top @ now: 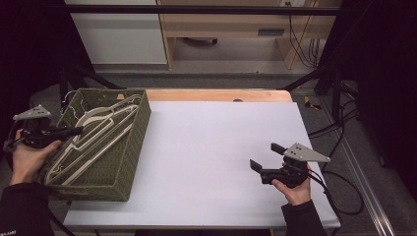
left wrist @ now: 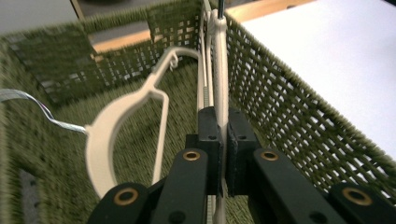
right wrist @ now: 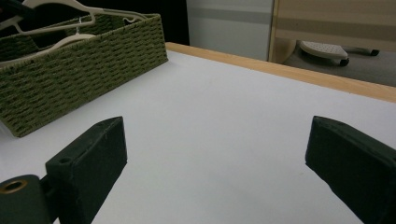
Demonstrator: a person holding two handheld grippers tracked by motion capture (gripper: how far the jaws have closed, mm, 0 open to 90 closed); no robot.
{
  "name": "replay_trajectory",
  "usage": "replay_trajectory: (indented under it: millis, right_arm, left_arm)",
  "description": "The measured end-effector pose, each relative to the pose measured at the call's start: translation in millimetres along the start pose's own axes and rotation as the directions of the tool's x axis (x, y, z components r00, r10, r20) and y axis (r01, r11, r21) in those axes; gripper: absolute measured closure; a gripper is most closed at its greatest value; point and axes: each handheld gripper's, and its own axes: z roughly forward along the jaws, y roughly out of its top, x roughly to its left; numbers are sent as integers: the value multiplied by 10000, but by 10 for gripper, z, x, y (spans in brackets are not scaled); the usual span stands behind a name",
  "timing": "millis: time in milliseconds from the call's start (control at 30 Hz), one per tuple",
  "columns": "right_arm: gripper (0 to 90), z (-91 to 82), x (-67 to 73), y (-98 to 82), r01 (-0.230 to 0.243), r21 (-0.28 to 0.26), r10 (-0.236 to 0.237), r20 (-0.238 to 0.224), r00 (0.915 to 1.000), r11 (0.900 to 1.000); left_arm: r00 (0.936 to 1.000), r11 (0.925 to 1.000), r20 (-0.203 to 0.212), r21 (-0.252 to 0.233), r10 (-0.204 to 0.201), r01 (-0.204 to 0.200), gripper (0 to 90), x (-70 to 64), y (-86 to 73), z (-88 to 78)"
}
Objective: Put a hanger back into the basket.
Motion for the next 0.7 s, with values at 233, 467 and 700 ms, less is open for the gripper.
replay_trajectory:
  millis: [233, 467, 700]
  right_arm:
    - [61, -12, -5, 3, 40, -39, -40, -35, 10000, 10000]
    - [61, 1, 0, -1, -8, 21, 8, -27, 10000, 10000]
    - [60, 15, -3, -6, 44, 43, -44, -14, 10000, 10000]
  left_arm:
    - [9975, 9969, 90, 357, -701, 697, 863, 28, -147, 180]
    - [9788, 9849, -1225, 356, -1639, 1693, 828, 122, -226, 233]
    - [9432, 9683, -2640, 912, -2016, 2325, 761, 202, -301, 290]
